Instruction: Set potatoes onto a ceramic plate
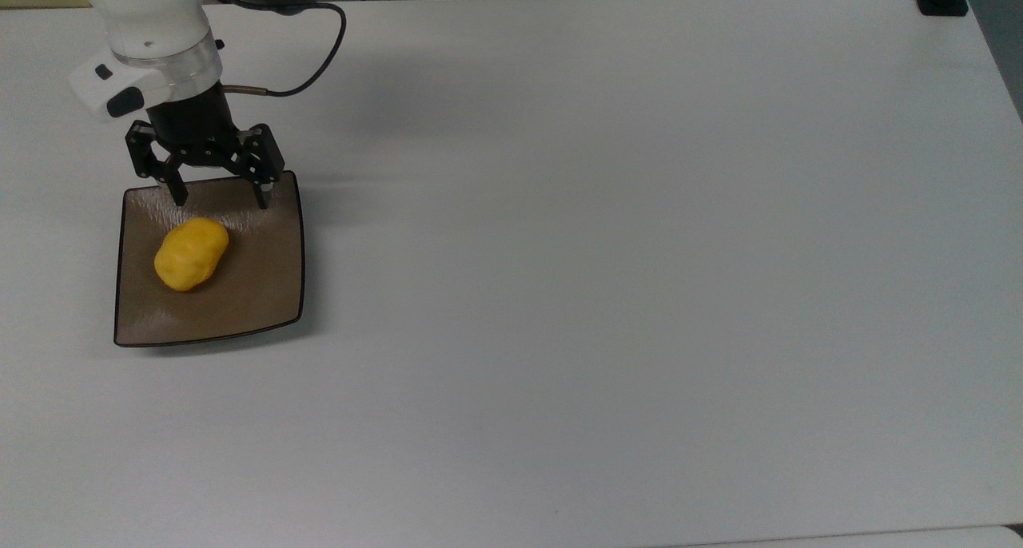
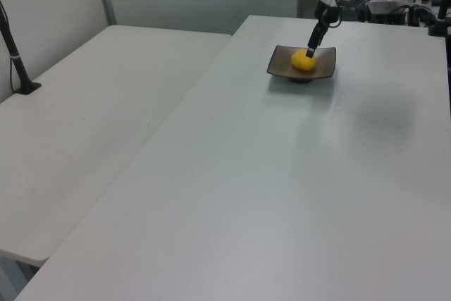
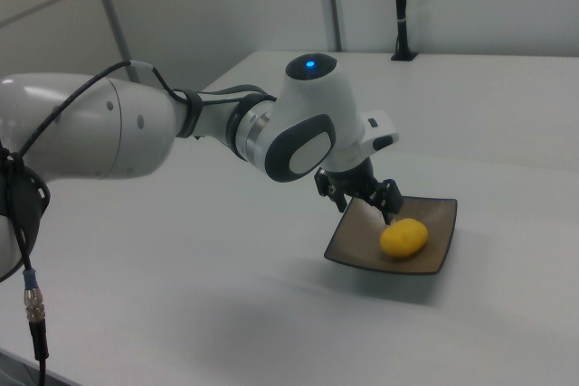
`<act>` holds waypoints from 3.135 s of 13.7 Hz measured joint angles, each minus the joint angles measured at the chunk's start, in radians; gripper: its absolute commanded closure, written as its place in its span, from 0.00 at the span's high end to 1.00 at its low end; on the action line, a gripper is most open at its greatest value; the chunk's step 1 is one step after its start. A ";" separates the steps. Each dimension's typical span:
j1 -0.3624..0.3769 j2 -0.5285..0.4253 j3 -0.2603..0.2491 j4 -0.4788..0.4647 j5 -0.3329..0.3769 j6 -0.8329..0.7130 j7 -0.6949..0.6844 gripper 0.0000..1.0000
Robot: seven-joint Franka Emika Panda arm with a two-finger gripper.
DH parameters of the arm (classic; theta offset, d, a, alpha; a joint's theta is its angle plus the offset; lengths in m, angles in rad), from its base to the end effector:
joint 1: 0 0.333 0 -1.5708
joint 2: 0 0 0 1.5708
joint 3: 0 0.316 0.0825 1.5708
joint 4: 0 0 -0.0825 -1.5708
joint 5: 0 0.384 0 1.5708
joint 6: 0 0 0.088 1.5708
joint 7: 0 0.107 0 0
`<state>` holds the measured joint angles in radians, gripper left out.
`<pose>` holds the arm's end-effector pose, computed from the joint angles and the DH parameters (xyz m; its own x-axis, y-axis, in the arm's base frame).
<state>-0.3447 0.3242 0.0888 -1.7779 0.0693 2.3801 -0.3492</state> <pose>0.6428 -0.1727 0.4049 0.9573 0.0411 0.2862 0.0397 -0.9992 0.0107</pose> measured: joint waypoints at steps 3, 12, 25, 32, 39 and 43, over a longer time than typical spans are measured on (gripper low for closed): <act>0.002 -0.028 0.001 0.009 0.000 -0.120 0.066 1.00; 0.059 -0.193 0.161 0.013 0.025 -0.418 0.492 1.00; 0.385 -0.284 0.026 -0.033 -0.116 -0.488 0.521 1.00; 0.391 -0.296 -0.016 -0.034 -0.084 -0.488 0.485 1.00; 0.434 -0.319 -0.097 -0.036 -0.027 -0.502 0.428 1.00; 0.440 -0.321 -0.106 -0.036 -0.027 -0.502 0.428 1.00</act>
